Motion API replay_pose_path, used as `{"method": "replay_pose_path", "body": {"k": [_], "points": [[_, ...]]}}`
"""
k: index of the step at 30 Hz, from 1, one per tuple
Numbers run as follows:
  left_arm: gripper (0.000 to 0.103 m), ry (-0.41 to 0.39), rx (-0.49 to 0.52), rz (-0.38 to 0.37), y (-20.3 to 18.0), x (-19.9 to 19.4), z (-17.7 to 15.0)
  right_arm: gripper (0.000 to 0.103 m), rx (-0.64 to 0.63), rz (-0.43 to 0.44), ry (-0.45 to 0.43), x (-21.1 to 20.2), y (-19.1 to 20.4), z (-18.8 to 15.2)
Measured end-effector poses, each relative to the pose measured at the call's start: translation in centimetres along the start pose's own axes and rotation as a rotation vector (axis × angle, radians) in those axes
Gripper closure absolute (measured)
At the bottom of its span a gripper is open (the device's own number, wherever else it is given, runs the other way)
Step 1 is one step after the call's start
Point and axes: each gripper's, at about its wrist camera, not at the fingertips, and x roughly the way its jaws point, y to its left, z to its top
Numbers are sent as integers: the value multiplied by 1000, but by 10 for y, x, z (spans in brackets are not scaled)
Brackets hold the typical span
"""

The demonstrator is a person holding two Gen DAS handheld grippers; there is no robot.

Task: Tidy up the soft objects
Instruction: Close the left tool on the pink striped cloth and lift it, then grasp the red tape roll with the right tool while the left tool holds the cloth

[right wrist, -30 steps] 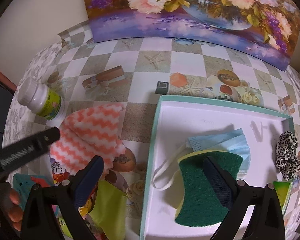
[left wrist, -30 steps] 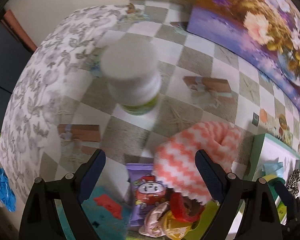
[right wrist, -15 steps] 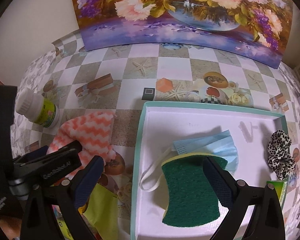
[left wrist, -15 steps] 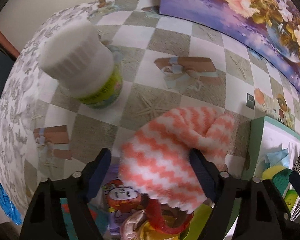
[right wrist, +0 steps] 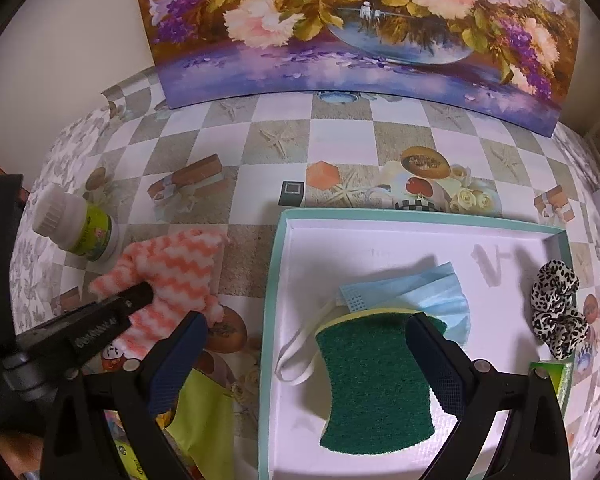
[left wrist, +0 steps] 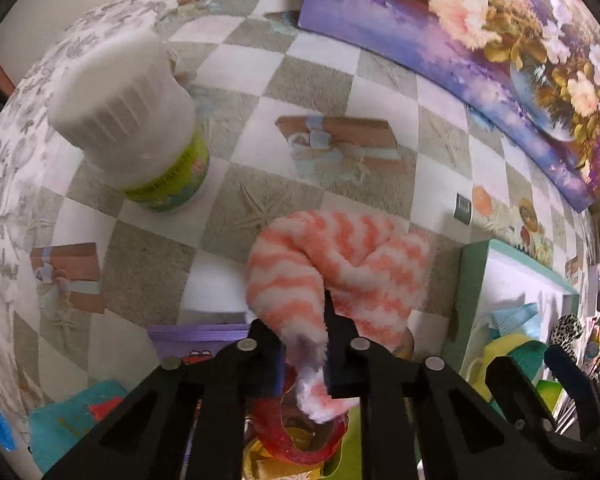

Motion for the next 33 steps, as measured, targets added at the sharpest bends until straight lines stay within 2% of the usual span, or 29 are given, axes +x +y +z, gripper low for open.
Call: {"method": "replay_pose_path", "body": {"k": [11,22,27,33], "points": [[92,-136,-75,11,31,-55,8,2,-4,7,-4,-2,4,1],[93,-270,-169,93,60,-104,10,2,-82,64,17,-1,40,-7],[93,-255,-202,134,73,-101,10,2,-117,98,68,12,58,-15],[93,-220,-235,154,85,-91,9,3,-186,145,76,15,82,-23]]}}
